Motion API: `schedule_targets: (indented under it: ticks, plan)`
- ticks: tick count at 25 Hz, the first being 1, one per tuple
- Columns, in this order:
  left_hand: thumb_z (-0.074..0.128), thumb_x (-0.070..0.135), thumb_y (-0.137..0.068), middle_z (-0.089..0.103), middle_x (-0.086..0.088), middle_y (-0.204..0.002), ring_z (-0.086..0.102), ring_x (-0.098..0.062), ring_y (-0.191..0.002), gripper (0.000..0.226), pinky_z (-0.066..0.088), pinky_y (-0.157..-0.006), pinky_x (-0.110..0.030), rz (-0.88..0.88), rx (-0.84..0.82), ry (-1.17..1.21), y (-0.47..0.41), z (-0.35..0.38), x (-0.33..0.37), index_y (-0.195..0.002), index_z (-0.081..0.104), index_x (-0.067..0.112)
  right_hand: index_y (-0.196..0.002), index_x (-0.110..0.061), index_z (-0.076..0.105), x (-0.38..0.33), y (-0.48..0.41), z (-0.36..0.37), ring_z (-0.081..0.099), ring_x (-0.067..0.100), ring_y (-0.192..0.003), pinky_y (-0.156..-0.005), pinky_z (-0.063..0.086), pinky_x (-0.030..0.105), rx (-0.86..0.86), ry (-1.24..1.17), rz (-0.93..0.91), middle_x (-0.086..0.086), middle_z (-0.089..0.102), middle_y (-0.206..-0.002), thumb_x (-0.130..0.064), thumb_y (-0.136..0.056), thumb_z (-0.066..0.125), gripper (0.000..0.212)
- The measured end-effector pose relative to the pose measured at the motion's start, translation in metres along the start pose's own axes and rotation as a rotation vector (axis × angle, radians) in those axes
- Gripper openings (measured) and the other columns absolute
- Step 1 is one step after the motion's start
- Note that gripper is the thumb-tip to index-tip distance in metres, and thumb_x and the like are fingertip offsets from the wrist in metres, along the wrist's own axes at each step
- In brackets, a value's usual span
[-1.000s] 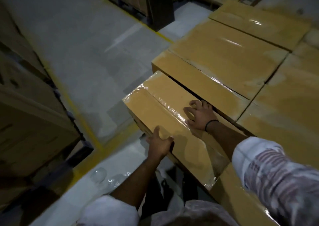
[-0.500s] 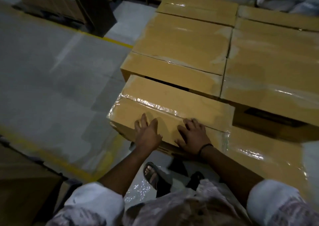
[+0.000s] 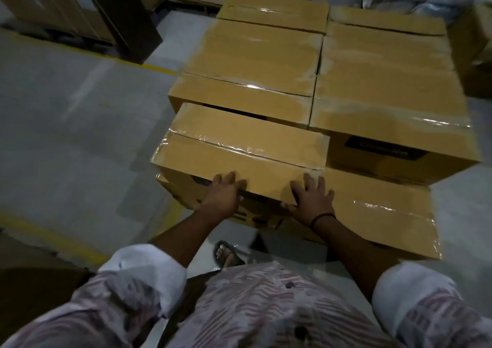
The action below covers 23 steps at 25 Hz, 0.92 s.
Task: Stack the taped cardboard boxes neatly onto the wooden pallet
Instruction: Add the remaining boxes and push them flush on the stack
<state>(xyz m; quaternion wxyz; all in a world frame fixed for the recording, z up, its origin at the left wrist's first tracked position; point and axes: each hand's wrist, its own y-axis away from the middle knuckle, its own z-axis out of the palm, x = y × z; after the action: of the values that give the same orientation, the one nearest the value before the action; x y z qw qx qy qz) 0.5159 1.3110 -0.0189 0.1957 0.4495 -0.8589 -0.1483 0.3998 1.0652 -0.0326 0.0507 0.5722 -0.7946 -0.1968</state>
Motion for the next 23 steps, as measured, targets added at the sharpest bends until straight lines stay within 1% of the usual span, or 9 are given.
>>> schedule_targets:
  ticks: [2, 4, 6, 9, 13, 16, 19, 23]
  plan:
    - [0.055, 0.032, -0.102, 0.021, -0.010, -0.167, 0.024, -0.043, -0.149, 0.059, 0.030, -0.119, -0.053, 0.068, -0.019, -0.036, 0.002, 0.001, 0.022, -0.157, 0.033, 0.034, -0.142, -0.033, 0.041, 0.009, 0.007, 0.006, 0.003, 0.044, -0.149, -0.110, 0.032, 0.061, 0.020, -0.153, 0.039, 0.010, 0.008, -0.165, -0.061, -0.089, 0.059, 0.062]
    - [0.055, 0.030, -0.102, 0.021, -0.008, -0.167, 0.023, -0.042, -0.148, 0.061, 0.034, -0.117, -0.052, 0.087, -0.026, -0.050, 0.004, 0.004, 0.042, -0.158, 0.031, 0.034, -0.141, -0.028, 0.048, 0.016, 0.012, 0.014, 0.013, 0.042, -0.148, -0.114, 0.034, 0.051, 0.051, -0.265, 0.044, 0.013, 0.010, -0.165, -0.051, -0.091, 0.064, 0.057]
    - [0.055, 0.029, -0.102, 0.021, -0.007, -0.167, 0.024, -0.042, -0.147, 0.061, 0.036, -0.115, -0.052, 0.084, 0.001, -0.074, 0.004, 0.008, 0.052, -0.158, 0.031, 0.034, -0.140, -0.024, 0.053, 0.019, 0.014, 0.020, 0.025, 0.042, -0.144, -0.116, 0.034, 0.045, 0.080, -0.299, 0.028, 0.014, 0.015, -0.164, -0.044, -0.093, 0.066, 0.053]
    - [0.055, 0.027, -0.102, 0.019, -0.005, -0.168, 0.024, -0.040, -0.149, 0.063, 0.034, -0.117, -0.054, 0.072, 0.022, -0.088, 0.003, 0.013, 0.049, -0.159, 0.028, 0.035, -0.131, -0.022, 0.060, 0.021, 0.011, 0.021, 0.038, 0.041, -0.136, -0.112, 0.039, 0.044, 0.121, -0.277, -0.007, 0.013, 0.026, -0.160, -0.041, -0.093, 0.066, 0.043]
    - [0.053, 0.024, -0.103, 0.017, -0.003, -0.170, 0.022, -0.039, -0.151, 0.066, 0.031, -0.119, -0.056, 0.062, 0.039, -0.116, 0.001, 0.009, 0.040, -0.160, 0.024, 0.038, -0.123, -0.027, 0.062, 0.016, 0.003, 0.018, 0.043, 0.037, -0.131, -0.108, 0.043, 0.043, 0.134, -0.258, -0.062, 0.008, 0.033, -0.154, -0.040, -0.094, 0.064, 0.032]
    - [0.053, 0.023, -0.103, 0.017, -0.004, -0.170, 0.022, -0.039, -0.151, 0.065, 0.030, -0.120, -0.056, 0.019, 0.045, -0.101, -0.001, 0.006, 0.031, -0.160, 0.024, 0.037, -0.116, -0.029, 0.060, 0.006, -0.005, 0.018, 0.047, 0.036, -0.125, -0.102, 0.047, 0.043, 0.138, -0.220, -0.133, 0.007, 0.036, -0.148, -0.038, -0.094, 0.062, 0.023]
    - [0.054, 0.021, -0.102, 0.018, -0.003, -0.170, 0.022, -0.038, -0.151, 0.066, 0.030, -0.120, -0.055, -0.012, 0.054, -0.090, -0.002, 0.002, 0.021, -0.159, 0.026, 0.037, -0.120, -0.029, 0.056, -0.005, -0.011, 0.016, 0.045, 0.036, -0.127, -0.102, 0.048, 0.045, 0.123, -0.222, -0.154, 0.009, 0.035, -0.151, -0.035, -0.096, 0.060, 0.025]
    - [0.054, 0.016, -0.102, 0.018, -0.005, -0.169, 0.020, -0.039, -0.152, 0.066, 0.032, -0.119, -0.052, -0.023, 0.045, -0.033, -0.007, -0.002, 0.011, -0.160, 0.028, 0.035, -0.127, -0.026, 0.056, -0.014, -0.018, 0.013, 0.041, 0.041, -0.131, -0.105, 0.044, 0.046, 0.123, -0.208, -0.165, 0.012, 0.032, -0.155, -0.032, -0.097, 0.059, 0.031]
